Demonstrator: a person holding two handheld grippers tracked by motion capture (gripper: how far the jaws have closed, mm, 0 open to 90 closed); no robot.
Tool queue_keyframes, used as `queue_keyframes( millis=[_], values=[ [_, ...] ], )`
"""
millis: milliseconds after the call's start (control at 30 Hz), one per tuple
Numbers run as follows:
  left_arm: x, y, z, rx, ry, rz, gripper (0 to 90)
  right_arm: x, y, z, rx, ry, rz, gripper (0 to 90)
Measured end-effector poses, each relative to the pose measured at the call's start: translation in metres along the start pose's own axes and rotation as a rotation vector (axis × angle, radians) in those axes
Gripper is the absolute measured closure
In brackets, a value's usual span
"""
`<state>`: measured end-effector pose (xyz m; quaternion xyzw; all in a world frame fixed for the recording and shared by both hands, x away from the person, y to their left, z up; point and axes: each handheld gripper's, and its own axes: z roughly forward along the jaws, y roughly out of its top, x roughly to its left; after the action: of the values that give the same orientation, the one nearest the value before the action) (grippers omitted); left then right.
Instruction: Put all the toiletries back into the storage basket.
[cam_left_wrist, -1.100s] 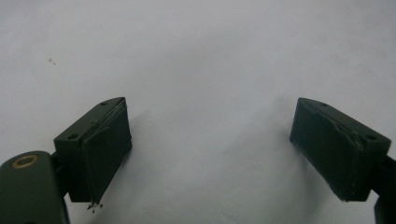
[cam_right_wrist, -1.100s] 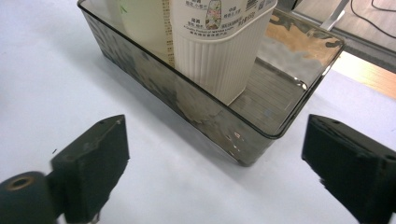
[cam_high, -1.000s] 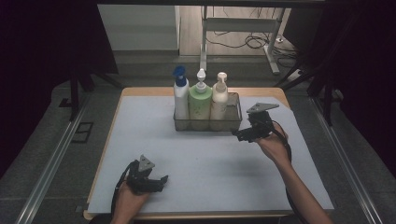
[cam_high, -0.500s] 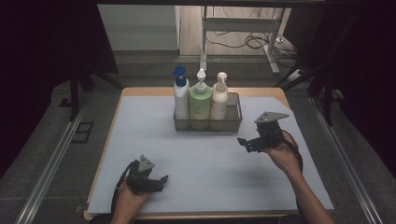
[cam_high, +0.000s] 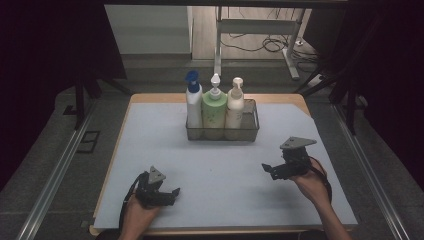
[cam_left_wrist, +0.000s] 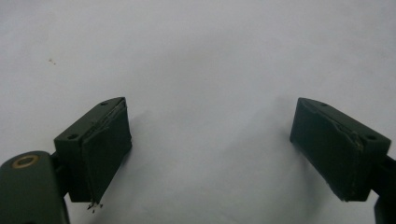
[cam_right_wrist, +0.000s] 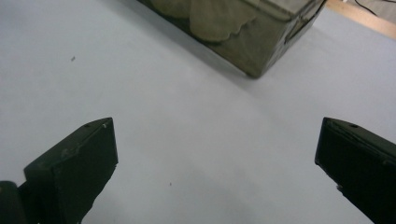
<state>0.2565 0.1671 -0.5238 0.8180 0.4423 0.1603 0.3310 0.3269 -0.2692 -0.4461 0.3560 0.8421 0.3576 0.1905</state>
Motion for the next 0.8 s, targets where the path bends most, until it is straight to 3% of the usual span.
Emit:
queue_keyframes(
  millis=[467,567,800],
  values=[
    [0.0,0.0,0.0,-0.001,0.001,-0.001,12.1,0.012,-0.055,0.014,0.007,0.008,0.047,0.0],
    [0.0,0.0,0.0,-0.001,0.001,-0.001,12.1,0.013,-0.065,0.019,0.016,-0.003,0.038,0.0],
    [0.0,0.0,0.0,-0.001,0.002,0.0,12.1,0.013,-0.074,0.029,0.062,0.006,0.051,0.2]
  ],
)
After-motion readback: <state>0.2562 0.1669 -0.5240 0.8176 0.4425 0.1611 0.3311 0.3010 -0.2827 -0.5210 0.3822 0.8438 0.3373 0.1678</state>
